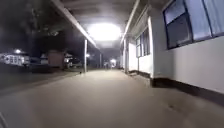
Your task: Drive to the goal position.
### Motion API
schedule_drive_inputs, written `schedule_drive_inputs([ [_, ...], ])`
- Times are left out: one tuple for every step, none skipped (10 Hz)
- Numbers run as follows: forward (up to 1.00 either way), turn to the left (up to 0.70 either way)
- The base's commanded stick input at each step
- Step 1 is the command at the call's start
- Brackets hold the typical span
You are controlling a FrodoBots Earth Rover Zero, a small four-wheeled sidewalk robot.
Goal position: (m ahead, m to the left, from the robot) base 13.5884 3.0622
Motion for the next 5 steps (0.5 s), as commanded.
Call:
schedule_drive_inputs([
  [1.00, 0.00],
  [1.00, 0.00],
  [1.00, 0.00],
  [1.00, 0.00],
  [1.00, 0.00],
])
